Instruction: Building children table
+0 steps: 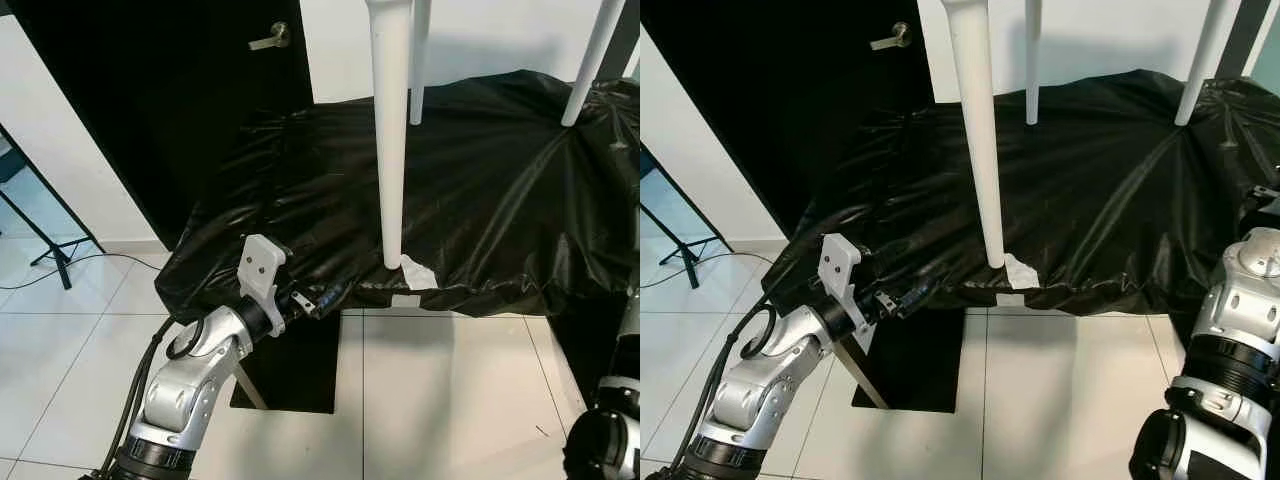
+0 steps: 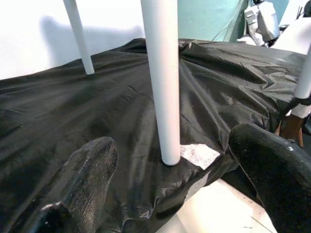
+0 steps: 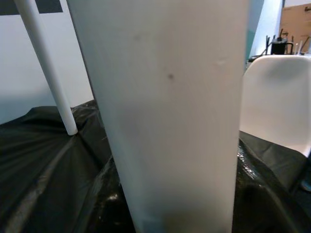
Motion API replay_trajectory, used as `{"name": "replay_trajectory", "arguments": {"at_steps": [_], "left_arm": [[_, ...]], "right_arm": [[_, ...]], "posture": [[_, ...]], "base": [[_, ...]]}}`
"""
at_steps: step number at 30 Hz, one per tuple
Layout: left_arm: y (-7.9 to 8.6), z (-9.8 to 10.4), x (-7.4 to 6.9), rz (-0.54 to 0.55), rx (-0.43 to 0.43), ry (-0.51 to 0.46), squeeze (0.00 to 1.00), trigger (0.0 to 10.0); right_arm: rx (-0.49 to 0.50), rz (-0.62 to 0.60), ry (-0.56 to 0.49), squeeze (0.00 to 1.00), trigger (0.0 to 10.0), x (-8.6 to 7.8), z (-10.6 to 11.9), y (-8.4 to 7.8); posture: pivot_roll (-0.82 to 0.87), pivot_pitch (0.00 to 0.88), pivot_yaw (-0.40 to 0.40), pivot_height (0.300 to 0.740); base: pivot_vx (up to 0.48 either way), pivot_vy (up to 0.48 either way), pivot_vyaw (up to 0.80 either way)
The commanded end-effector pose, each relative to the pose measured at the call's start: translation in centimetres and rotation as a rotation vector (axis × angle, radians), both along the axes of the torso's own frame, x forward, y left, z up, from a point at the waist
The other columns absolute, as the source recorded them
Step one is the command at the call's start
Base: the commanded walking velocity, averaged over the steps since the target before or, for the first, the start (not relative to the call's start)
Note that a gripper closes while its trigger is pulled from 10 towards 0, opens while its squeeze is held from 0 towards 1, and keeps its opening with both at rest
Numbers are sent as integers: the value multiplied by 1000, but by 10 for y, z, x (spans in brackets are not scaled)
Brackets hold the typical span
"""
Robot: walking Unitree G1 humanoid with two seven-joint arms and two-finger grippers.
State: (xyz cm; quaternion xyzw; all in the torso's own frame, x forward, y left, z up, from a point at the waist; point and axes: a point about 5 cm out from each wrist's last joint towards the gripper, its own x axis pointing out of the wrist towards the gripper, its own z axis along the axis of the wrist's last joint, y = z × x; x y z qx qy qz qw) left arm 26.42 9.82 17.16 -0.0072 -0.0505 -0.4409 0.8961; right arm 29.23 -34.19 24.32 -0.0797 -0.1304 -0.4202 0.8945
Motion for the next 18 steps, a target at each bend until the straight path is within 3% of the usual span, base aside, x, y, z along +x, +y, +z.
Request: {"name": "replay_trajectory", "arguments": {"at_steps": [1, 5, 11, 16, 18], "left_arm": [[4, -1, 0, 51, 17, 4, 0, 10000], [3, -1, 0, 55, 8, 11, 0, 10000], [3, -1, 0, 76, 4, 15, 0, 10000], [6, -2, 0, 91, 16, 22, 0, 10000], [8, -3, 0, 102, 27, 22, 0, 10000]], "right_arm": [[-40, 40, -85, 0, 10000, 4, 21, 1], [-20, 45, -101, 0, 10000, 6, 30, -13], [-96, 107, -52, 0, 10000, 15, 45, -27], [-128, 169, 5, 0, 10000, 24, 46, -35], [-137, 190, 38, 0, 10000, 26, 36, -38]], "posture": [[6, 0, 68, 740], [7, 0, 69, 740], [6, 0, 71, 740], [18, 0, 68, 740], [31, 0, 66, 740]], "base": [[0, 0, 0], [0, 0, 0], [0, 0, 0], [0, 0, 0], [0, 0, 0]]}}
